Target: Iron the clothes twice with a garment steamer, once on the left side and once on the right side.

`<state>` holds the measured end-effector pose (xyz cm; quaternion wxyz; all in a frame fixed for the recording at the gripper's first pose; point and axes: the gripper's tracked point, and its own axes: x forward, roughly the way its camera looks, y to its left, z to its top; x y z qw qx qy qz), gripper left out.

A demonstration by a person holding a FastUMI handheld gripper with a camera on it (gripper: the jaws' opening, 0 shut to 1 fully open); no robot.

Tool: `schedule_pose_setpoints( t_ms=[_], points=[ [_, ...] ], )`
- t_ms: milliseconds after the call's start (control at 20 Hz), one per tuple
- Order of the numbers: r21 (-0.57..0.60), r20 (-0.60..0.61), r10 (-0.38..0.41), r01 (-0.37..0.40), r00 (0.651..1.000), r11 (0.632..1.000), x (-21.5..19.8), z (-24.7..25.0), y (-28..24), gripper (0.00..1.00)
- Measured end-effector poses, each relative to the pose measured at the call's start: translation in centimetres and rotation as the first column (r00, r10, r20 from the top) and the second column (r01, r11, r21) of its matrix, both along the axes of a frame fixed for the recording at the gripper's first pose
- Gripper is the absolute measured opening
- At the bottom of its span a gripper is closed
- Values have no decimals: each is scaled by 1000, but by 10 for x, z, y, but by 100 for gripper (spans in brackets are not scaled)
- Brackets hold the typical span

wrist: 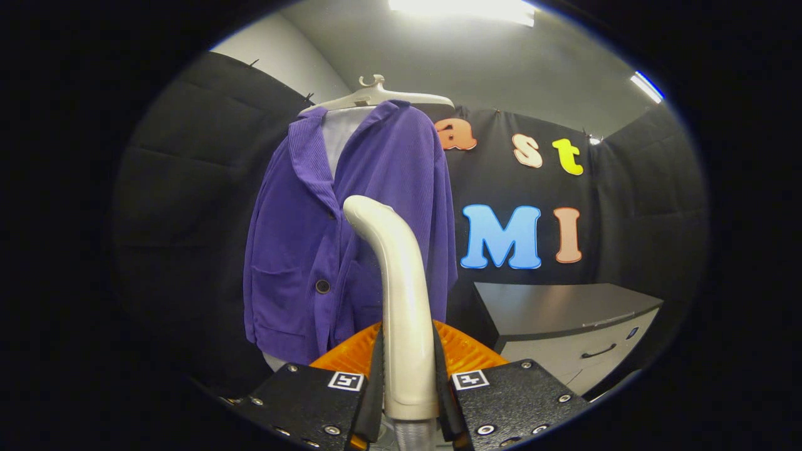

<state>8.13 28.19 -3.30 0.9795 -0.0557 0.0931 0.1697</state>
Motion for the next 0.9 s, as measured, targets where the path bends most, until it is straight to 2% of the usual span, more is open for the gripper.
schedule_pose_setpoints(
  t_ms=[300, 500, 750, 900],
  points=[
    [-22, -64, -1, 0, 998, 1000, -25, -39, -5, 37],
    [-15, -63, -16, 15, 998, 1000, -45, -66, -13, 36],
    [-55, -210, -27, 16, 977, 998, -64, -130, -18, 37],
    [-69, -217, -30, 15, 976, 997, -69, -141, -18, 37]
  ],
)
